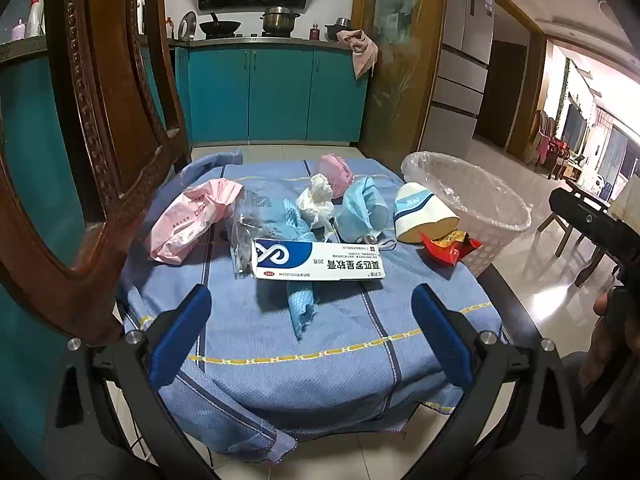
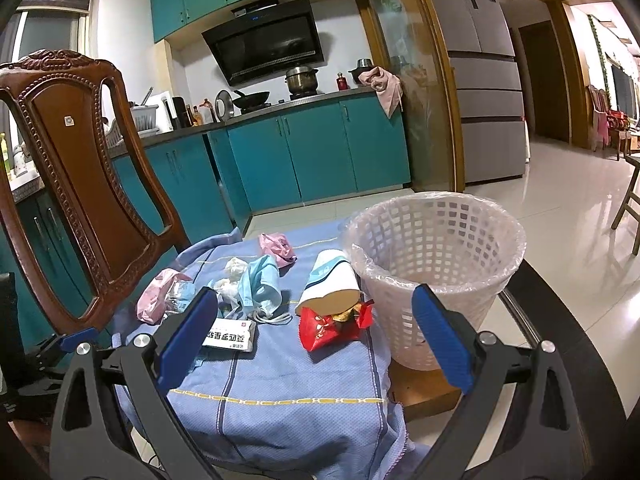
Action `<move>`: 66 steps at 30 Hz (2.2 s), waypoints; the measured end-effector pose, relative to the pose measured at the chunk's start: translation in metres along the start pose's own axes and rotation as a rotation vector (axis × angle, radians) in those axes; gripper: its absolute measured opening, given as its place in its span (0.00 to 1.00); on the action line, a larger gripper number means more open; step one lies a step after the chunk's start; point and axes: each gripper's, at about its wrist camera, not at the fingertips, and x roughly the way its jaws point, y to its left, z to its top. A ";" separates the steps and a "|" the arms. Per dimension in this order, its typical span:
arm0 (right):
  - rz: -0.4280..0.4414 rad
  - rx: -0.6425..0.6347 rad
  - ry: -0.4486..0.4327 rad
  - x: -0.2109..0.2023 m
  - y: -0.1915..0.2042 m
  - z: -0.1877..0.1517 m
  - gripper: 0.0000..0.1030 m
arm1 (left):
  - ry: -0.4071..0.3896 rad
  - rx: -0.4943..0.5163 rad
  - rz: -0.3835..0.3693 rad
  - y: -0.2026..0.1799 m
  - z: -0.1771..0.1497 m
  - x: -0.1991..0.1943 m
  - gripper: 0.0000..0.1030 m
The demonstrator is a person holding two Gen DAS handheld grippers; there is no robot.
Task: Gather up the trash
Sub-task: 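Move both tools back above the table, then grasp the white-and-blue ointment box with the right tool while the left tool grasps the blue rope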
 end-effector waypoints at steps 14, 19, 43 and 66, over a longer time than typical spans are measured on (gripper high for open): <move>0.007 -0.001 0.007 0.002 0.002 0.000 0.93 | 0.035 0.006 0.004 -0.001 -0.003 0.005 0.97; 0.016 -0.005 0.012 0.002 0.003 -0.001 0.93 | 0.039 0.007 0.004 -0.002 -0.003 0.006 0.97; 0.459 -0.962 0.320 0.104 0.124 0.001 0.88 | -0.011 -0.157 0.070 0.041 0.005 -0.001 0.97; 0.611 -1.002 0.632 0.169 0.139 -0.014 0.38 | 0.119 -0.099 0.048 0.035 -0.002 0.027 0.97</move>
